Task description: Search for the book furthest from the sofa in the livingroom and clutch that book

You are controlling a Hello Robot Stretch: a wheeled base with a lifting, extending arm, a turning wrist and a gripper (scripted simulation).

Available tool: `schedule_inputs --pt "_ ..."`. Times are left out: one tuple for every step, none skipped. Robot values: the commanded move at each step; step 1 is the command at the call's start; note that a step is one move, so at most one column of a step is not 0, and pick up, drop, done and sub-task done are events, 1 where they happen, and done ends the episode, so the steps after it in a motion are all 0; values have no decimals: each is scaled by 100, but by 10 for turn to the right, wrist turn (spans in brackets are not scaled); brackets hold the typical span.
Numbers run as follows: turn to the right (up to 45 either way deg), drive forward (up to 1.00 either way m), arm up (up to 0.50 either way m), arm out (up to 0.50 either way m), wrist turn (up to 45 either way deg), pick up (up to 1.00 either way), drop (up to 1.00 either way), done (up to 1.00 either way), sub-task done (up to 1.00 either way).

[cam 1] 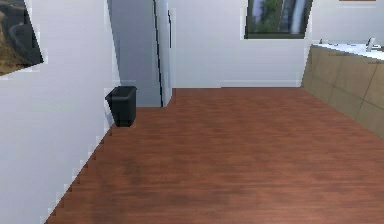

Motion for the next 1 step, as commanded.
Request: schedule_inputs --pt "0 0 0 0 330 0 0 0 0"
